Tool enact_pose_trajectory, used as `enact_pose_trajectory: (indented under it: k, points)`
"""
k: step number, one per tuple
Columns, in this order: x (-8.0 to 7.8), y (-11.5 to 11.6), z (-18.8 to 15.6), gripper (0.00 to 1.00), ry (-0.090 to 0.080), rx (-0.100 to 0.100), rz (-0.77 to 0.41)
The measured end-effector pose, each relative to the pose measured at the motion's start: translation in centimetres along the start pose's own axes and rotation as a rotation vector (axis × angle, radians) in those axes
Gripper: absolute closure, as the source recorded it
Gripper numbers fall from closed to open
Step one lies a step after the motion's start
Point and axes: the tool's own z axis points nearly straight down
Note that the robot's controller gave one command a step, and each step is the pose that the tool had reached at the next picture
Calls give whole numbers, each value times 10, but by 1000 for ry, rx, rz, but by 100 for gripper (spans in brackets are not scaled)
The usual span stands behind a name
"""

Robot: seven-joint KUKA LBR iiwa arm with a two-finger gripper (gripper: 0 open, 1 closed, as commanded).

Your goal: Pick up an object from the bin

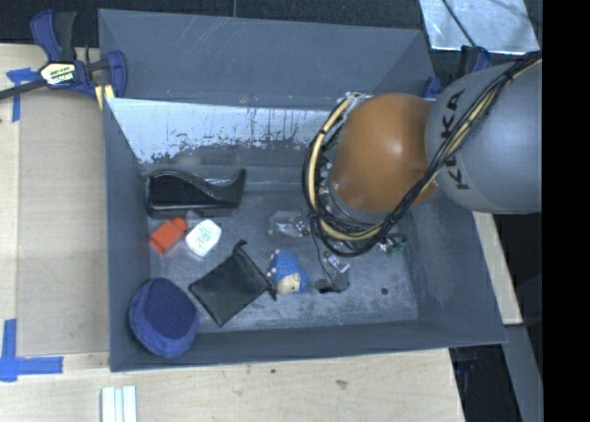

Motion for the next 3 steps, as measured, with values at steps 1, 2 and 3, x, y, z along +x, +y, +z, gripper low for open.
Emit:
enact_pose_trajectory:
  k: [1, 2, 3]
  points:
    - [38, 20, 42, 0, -2, 5, -117]
    - [37, 20, 40, 100, -2, 7, -118]
    - [31, 0, -72, 100, -4, 10, -114]
